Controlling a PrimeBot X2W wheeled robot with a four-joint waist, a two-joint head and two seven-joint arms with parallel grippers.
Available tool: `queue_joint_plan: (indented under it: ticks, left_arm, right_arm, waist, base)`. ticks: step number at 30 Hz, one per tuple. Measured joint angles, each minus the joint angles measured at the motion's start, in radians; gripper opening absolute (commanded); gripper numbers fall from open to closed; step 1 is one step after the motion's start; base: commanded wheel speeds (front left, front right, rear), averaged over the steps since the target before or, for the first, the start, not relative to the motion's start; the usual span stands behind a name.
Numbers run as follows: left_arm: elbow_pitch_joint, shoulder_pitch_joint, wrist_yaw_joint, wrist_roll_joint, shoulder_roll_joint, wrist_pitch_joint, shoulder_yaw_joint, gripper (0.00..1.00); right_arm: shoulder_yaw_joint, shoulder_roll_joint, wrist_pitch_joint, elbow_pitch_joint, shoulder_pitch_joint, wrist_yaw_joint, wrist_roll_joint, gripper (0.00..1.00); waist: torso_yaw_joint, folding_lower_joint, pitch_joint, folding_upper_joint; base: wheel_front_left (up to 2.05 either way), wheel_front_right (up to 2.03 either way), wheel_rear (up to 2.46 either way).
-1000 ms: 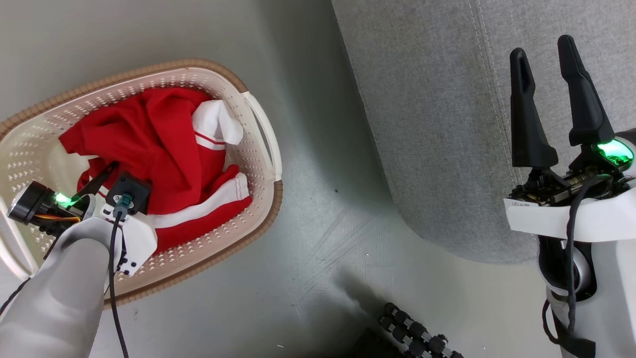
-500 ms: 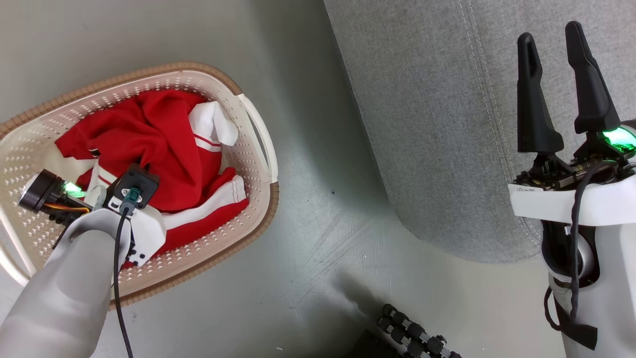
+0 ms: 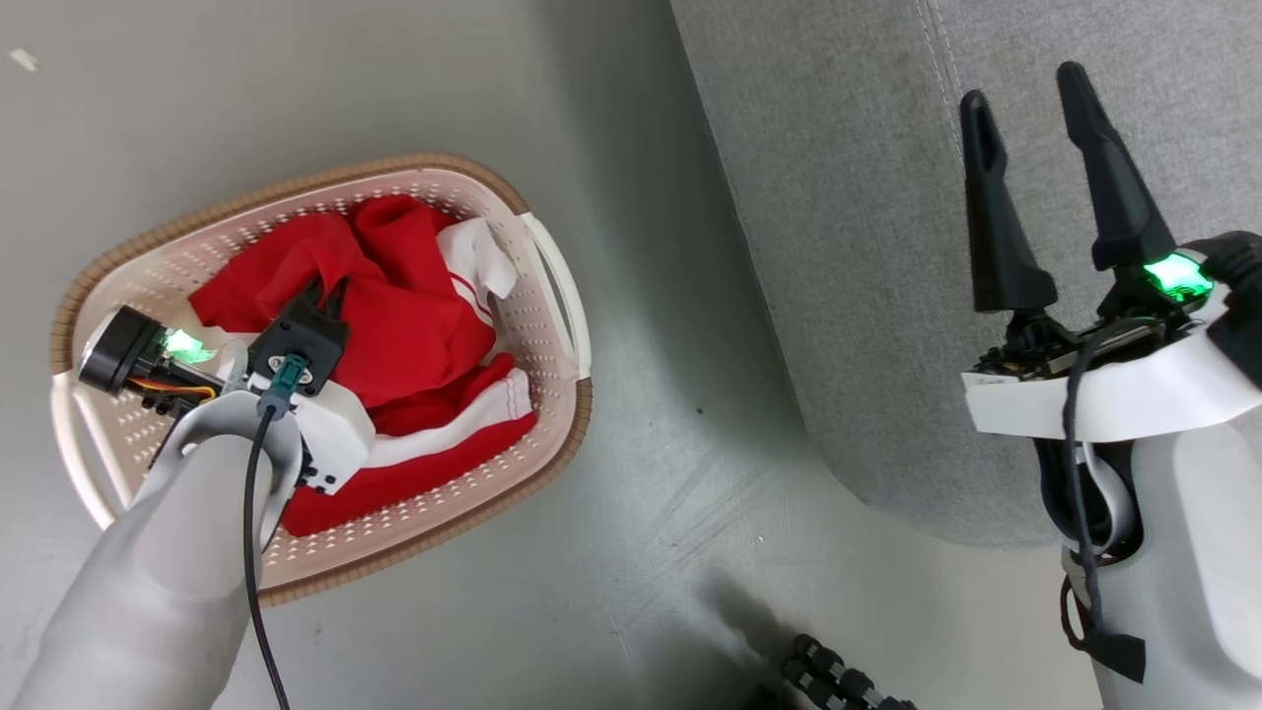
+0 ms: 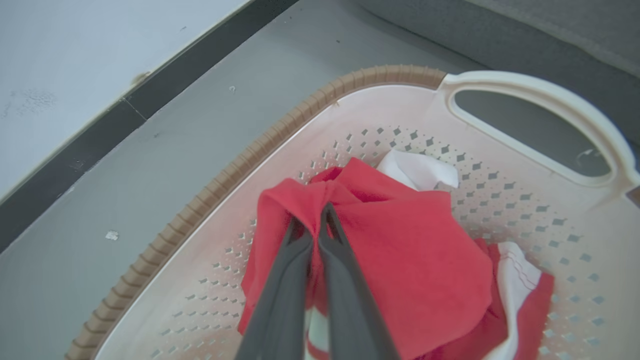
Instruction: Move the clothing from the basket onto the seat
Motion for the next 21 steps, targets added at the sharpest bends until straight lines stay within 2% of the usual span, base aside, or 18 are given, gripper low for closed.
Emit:
queue_joint_plan:
  ticks: [4,10,21]
  left_arm:
    - [-0.072,0.034,0.011,-0.036,-0.01,-0.002,0.027,0.0]
    - [-0.286,0.081,0.056,-0.081,-0.019,-0.002,0.081,0.0]
    - [-0.504,0.219,0.102,-0.143,-0.023,-0.002,0.164,0.0]
  right_arm:
    - [0.023,-0.001,0.0,0.022,-0.002,0.0,-0.022,1.0]
    - [0.042,-0.003,0.0,0.057,-0.033,0.0,-0.057,1.0]
    - [0.074,-0.006,0.0,0.13,-0.033,0.0,-0.096,1.0]
  waist:
    - [0.022,0.0,-0.025,0.0]
    - [0.068,0.0,-0.074,0.0]
    - [0.149,0.0,-0.167,0.0]
  base:
    - [0.0,0.0,0.0]
    - [0.0,0.0,0.0]
    - [0.0,0.0,0.0]
